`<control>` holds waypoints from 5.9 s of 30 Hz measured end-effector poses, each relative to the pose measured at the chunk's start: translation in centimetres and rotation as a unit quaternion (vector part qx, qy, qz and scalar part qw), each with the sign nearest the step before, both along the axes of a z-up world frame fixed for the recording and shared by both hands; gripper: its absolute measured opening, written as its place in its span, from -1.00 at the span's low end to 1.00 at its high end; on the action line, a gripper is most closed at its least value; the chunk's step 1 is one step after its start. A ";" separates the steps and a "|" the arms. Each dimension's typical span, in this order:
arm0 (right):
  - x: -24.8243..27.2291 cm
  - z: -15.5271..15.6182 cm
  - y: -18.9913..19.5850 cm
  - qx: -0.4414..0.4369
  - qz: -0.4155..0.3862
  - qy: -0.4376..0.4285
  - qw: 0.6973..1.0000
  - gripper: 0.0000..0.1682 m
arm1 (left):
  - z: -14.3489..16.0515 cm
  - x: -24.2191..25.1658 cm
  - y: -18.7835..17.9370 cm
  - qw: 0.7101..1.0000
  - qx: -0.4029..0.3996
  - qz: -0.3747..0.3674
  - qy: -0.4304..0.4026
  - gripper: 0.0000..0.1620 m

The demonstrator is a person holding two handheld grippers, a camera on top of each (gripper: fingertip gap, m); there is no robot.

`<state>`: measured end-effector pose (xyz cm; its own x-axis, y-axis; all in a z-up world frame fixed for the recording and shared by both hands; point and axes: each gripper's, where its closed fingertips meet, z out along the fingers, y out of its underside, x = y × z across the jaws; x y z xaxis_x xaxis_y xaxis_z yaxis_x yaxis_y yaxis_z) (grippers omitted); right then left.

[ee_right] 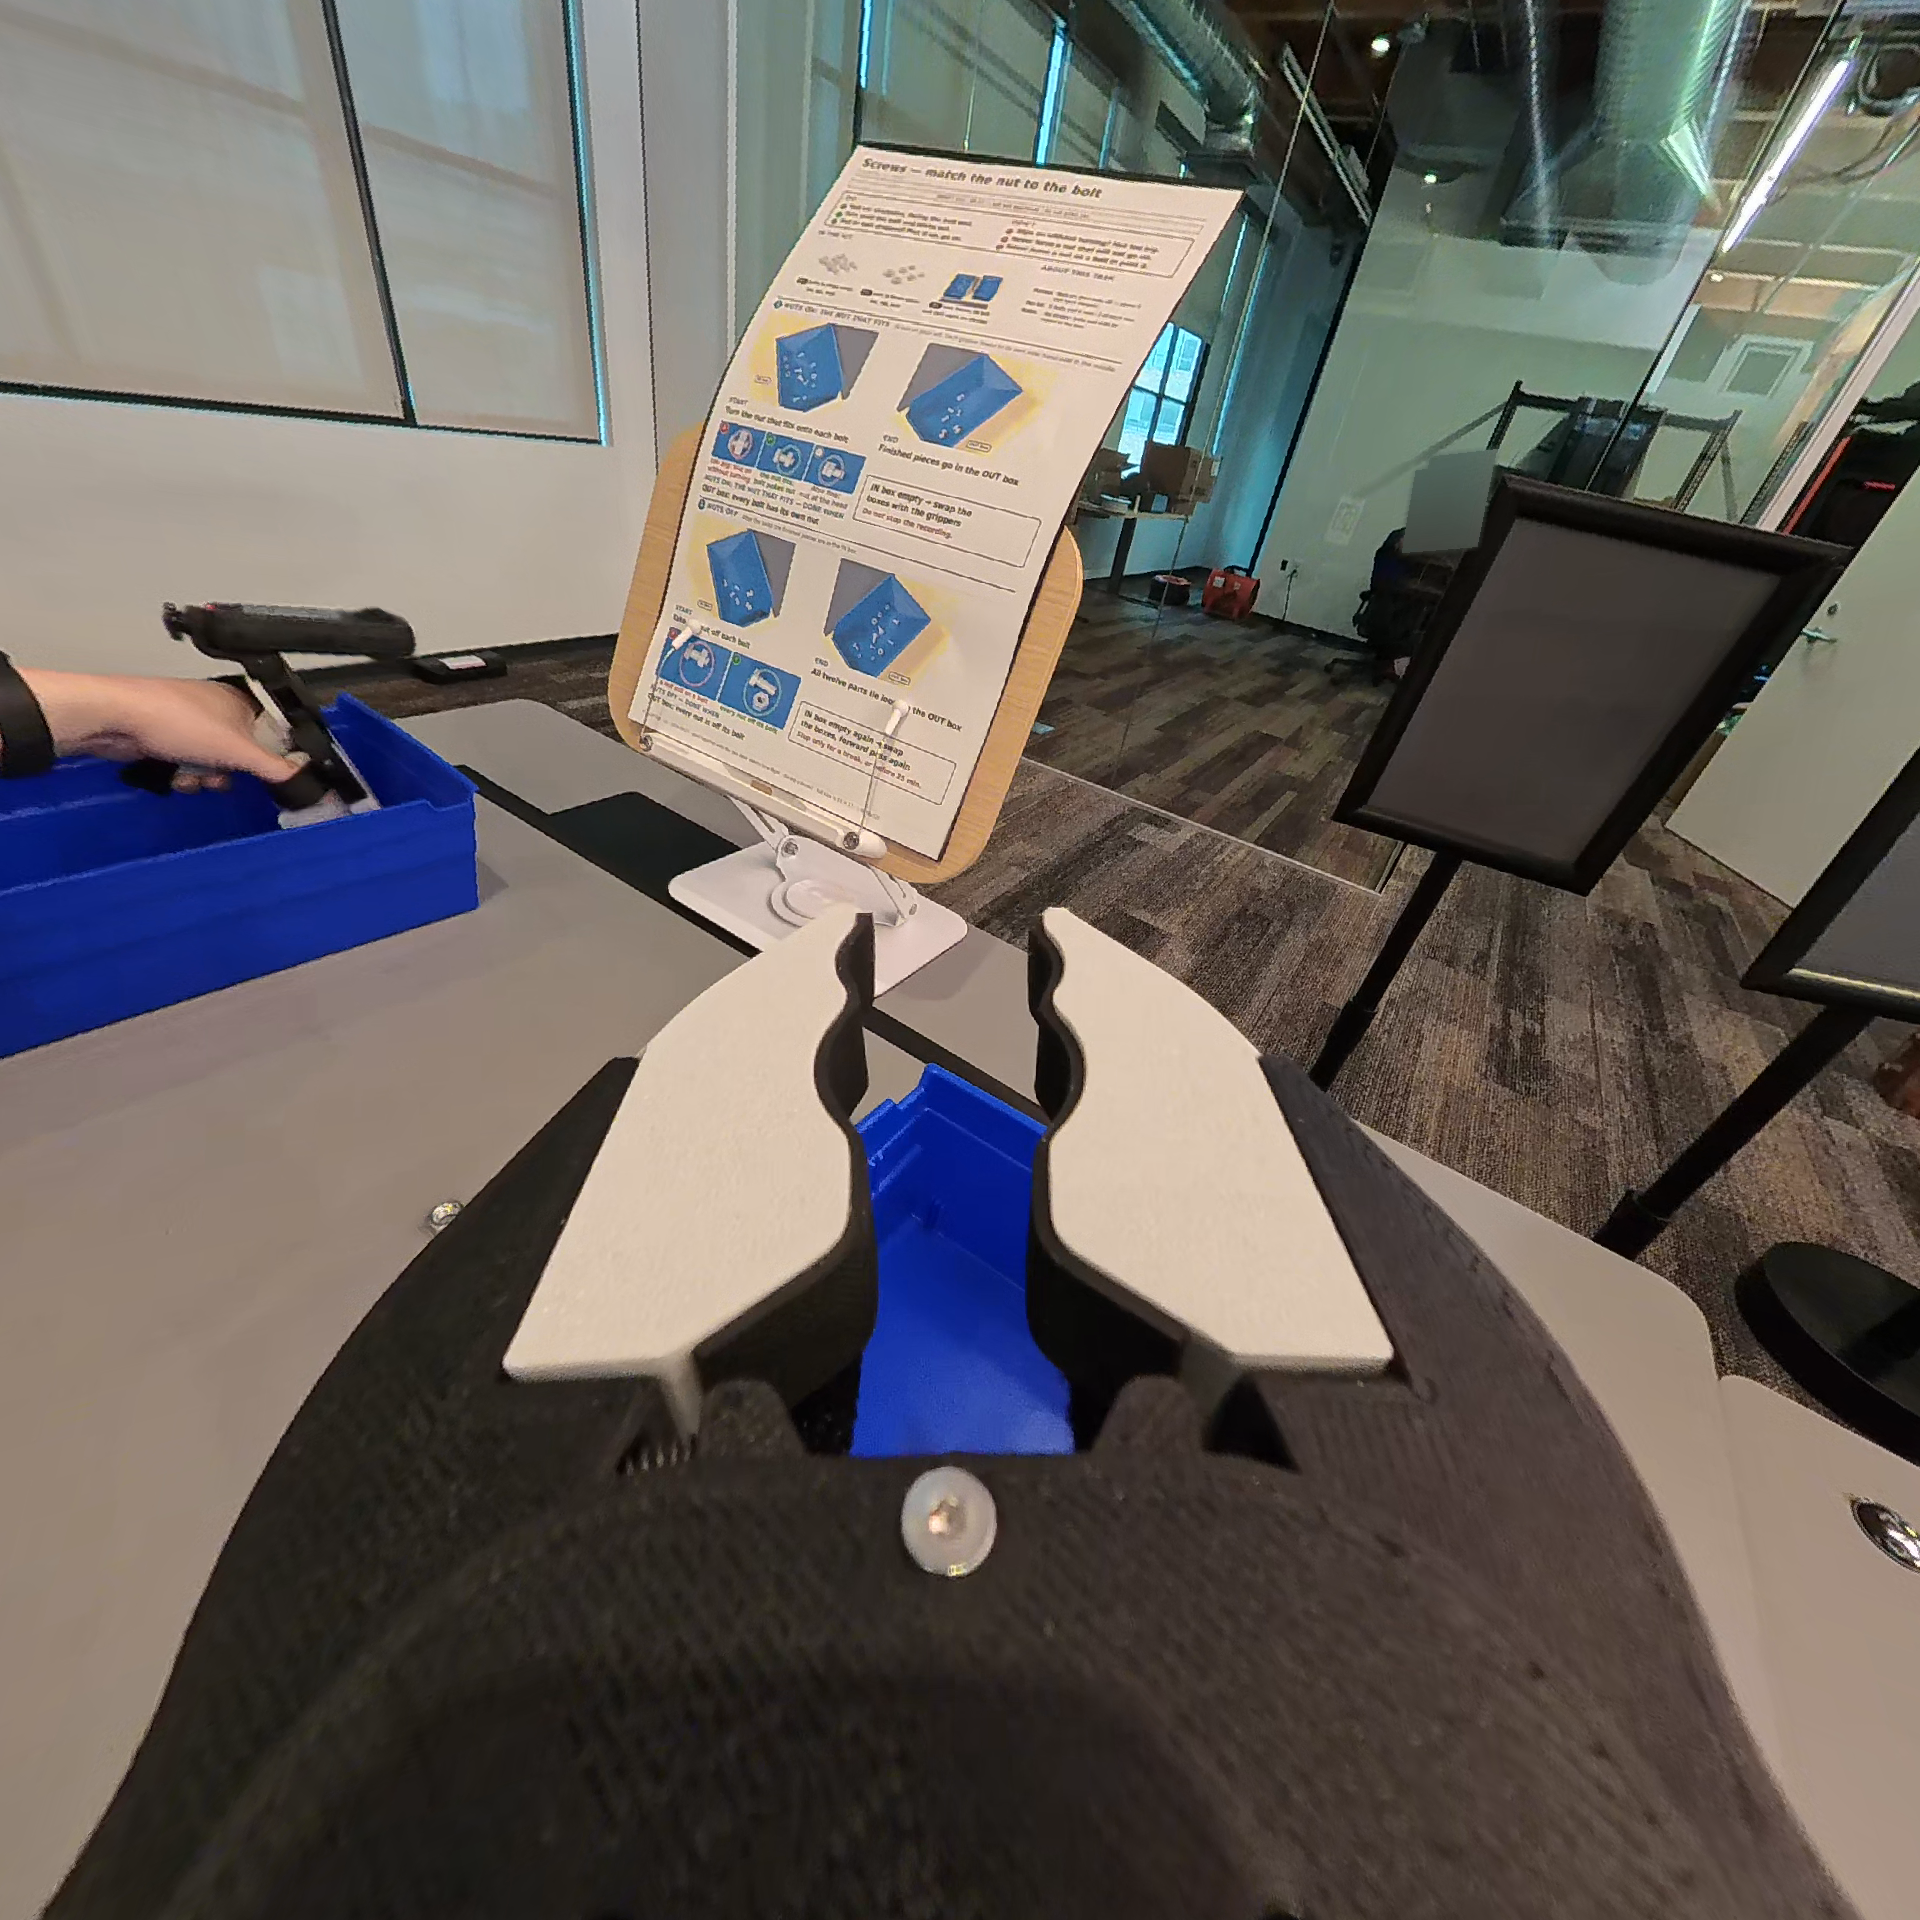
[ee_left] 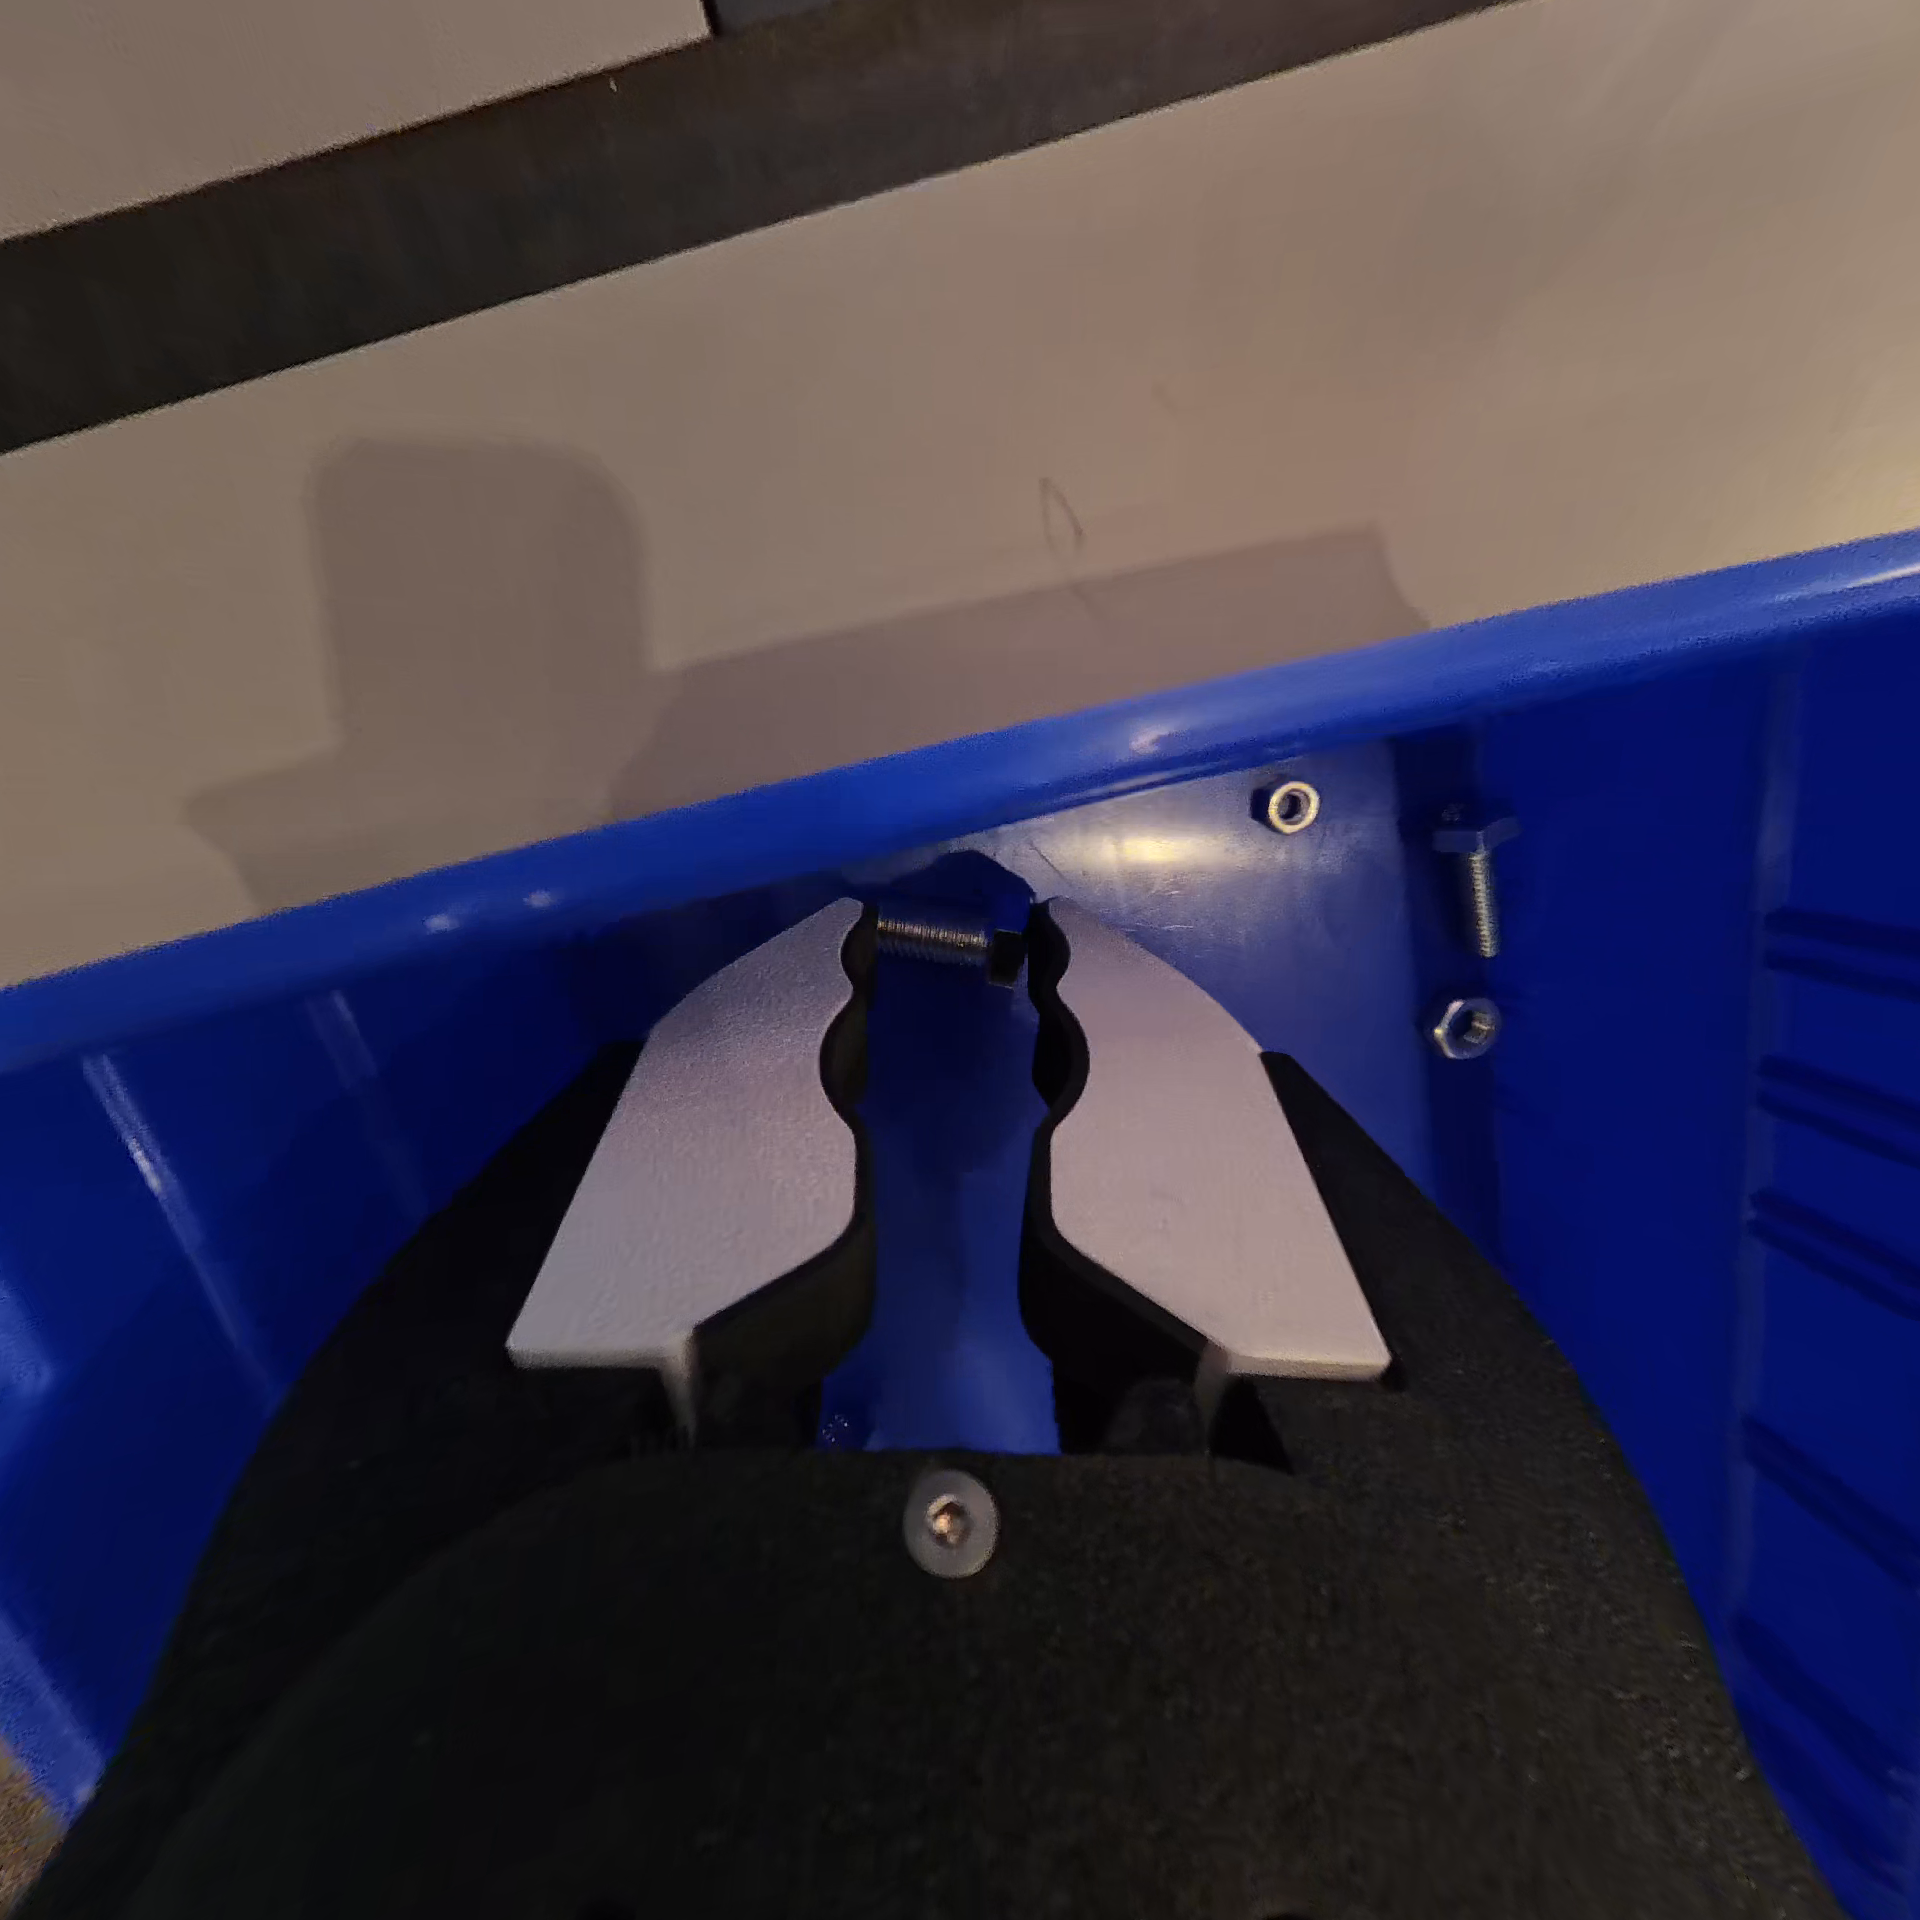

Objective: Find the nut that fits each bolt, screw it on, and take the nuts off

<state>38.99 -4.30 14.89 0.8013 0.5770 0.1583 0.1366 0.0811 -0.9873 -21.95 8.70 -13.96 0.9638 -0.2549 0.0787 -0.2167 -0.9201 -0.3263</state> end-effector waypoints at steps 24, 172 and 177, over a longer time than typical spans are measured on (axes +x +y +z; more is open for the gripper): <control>-19.4 -2.9 0.9 -0.246 0.355 0.217 0.876 -0.71 | 18.7 29.3 -13.0 0.769 0.494 -0.407 0.005 -0.66; -25.8 -30.3 -1.7 -0.301 0.316 -0.602 0.668 -0.78 | 27.5 21.1 -14.5 0.729 0.492 -0.351 -0.323 -0.78; -25.4 -30.4 -1.6 -0.303 0.313 -0.610 0.662 -0.78 | 27.0 21.7 -14.5 0.733 0.483 -0.360 -0.317 -0.78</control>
<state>13.55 -5.90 -15.55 -0.1350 0.9893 0.0550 0.9891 0.1378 -0.0514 -0.30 -5.78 13.06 0.4006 -0.9108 -0.0993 -0.0550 0.0842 -0.9949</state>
